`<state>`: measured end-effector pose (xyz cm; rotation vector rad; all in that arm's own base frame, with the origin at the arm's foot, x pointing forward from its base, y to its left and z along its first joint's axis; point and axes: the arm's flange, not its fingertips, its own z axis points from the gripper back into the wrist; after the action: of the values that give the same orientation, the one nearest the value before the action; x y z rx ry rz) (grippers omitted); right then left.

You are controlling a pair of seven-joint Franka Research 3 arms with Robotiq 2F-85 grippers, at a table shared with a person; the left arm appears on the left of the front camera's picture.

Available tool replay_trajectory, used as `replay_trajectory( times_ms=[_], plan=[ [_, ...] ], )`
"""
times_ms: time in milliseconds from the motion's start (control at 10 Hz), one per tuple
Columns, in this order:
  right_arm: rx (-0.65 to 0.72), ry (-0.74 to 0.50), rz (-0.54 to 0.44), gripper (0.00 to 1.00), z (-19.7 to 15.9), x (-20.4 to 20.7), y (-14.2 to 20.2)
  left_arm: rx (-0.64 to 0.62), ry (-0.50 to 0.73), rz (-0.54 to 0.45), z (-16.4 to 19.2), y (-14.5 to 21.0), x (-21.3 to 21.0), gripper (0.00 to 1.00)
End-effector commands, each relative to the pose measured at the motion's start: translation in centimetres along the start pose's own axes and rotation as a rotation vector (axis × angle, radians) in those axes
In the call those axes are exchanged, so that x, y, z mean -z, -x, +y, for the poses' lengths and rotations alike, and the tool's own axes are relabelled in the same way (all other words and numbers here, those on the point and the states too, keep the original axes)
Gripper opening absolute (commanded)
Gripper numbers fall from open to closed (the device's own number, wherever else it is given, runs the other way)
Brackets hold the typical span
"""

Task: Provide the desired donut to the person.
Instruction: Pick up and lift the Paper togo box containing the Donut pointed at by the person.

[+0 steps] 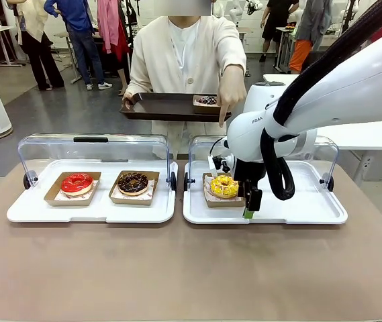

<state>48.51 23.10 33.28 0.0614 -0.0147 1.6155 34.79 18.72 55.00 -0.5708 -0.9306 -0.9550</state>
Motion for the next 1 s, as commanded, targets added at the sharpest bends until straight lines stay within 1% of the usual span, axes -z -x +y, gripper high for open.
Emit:
replay_trajectory(
  times_ms=[0, 500, 600, 700, 800, 900],
  plan=[
    [0.020, -0.022, -0.011, 1.00, -0.7, 0.4, -0.4, 0.001, -0.003, -0.005, 0.1, -0.1, 0.0, 1.00],
    [0.030, -0.028, -0.026, 1.00, -1.6, 1.0, -0.7, 0.001, -0.003, -0.005, 0.1, -0.1, 0.0, 1.00],
    [0.032, -0.023, -0.026, 0.40, -1.8, 1.0, -0.8, 0.001, -0.003, -0.005, 0.1, -0.1, 0.0, 1.00],
    [0.029, -0.019, -0.025, 0.40, -1.8, 1.0, -0.9, 0.001, -0.003, -0.005, 0.1, -0.1, 0.0, 1.00],
    [0.033, -0.020, -0.025, 0.00, -1.9, 0.9, -0.9, 0.001, -0.003, -0.005, 0.1, -0.1, 0.0, 1.00],
    [0.036, -0.020, -0.024, 0.35, -1.9, 0.9, -0.9, 0.001, -0.003, -0.005, 0.1, -0.1, 0.0, 1.00]
  ],
)
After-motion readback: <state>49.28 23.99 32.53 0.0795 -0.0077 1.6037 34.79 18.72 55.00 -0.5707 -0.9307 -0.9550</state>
